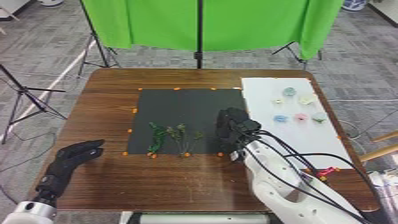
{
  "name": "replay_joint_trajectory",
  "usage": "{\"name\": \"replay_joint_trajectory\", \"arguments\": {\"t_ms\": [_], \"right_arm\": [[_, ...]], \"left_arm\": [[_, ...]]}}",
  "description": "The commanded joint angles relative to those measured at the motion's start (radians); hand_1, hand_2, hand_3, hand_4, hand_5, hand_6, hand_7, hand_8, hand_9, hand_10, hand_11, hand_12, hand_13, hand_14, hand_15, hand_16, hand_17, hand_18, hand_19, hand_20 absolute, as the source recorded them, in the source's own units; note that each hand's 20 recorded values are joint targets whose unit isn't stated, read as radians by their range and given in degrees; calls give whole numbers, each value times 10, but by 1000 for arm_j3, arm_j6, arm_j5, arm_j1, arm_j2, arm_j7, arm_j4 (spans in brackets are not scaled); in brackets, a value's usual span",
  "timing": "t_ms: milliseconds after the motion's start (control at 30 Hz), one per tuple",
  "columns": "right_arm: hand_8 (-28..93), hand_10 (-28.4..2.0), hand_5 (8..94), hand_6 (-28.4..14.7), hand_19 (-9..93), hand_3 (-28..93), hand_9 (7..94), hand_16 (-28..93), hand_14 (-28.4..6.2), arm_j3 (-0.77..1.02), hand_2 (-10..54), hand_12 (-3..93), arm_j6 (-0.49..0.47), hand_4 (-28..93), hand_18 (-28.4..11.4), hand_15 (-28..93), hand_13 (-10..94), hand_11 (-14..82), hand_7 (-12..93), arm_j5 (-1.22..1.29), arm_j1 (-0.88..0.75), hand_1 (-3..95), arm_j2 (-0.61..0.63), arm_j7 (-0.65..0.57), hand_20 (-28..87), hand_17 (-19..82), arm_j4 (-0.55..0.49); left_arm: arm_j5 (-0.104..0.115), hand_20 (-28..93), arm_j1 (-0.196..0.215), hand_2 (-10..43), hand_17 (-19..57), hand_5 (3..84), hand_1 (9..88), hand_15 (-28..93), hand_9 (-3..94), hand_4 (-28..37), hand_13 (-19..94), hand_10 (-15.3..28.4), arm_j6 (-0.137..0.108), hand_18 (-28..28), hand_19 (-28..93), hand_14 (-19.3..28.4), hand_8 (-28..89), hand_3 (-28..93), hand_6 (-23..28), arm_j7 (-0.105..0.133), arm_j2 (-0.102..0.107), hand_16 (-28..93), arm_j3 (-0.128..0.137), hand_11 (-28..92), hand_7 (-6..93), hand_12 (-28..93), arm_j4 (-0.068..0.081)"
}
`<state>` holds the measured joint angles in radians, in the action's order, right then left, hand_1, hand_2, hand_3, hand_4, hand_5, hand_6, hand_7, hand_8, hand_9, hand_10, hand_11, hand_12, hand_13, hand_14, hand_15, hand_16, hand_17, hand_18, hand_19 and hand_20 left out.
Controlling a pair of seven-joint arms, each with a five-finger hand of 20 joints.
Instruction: Arrange flowers
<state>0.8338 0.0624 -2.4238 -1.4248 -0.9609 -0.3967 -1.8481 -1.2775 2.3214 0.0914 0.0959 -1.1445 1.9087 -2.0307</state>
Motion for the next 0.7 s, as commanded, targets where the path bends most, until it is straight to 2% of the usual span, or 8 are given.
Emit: {"name": "replay_joint_trajectory", "arguments": {"t_ms": [33,300,567,667,700], "right_arm": [[162,-109,778,-21,932,613,858,356,-7,4,-95,323,-15,-77,-108,547,937,405,312,2,-5,475,-2,8,476,674,-14],[162,-109,776,-21,932,616,851,368,-8,7,-95,322,-35,-76,-108,536,937,406,306,10,-15,472,3,11,474,670,-27],[163,-110,772,-21,932,603,850,375,-10,34,-95,312,9,-73,-109,533,937,410,307,9,-19,469,7,3,473,666,-48],[163,-111,771,-22,932,609,848,378,-11,59,-95,308,8,-67,-112,533,937,411,306,-1,-23,445,12,-37,476,665,-65],[158,-112,772,-21,932,641,848,379,-12,72,-95,305,-3,-76,-113,532,937,411,301,10,-26,410,13,-54,479,665,-72]], "left_arm": [[-5,186,16,-77,53,496,282,186,468,-148,359,140,17,133,49,185,-47,657,39,-16,-12,39,-9,200,140,151,8],[-5,187,16,-77,53,496,282,185,468,-147,358,140,20,132,48,185,-46,656,39,-18,-13,39,-10,200,140,152,9],[-5,187,20,-77,53,496,284,186,468,-147,358,140,19,133,48,186,-46,655,39,-20,-12,39,-9,199,137,152,6],[-3,187,13,-77,53,497,283,186,468,-147,358,140,22,132,48,186,-46,656,40,-24,-7,39,-11,200,137,152,8],[-4,187,13,-77,53,497,283,186,468,-147,358,140,24,133,49,186,-46,657,40,-25,-7,39,-11,200,136,152,9]]}}
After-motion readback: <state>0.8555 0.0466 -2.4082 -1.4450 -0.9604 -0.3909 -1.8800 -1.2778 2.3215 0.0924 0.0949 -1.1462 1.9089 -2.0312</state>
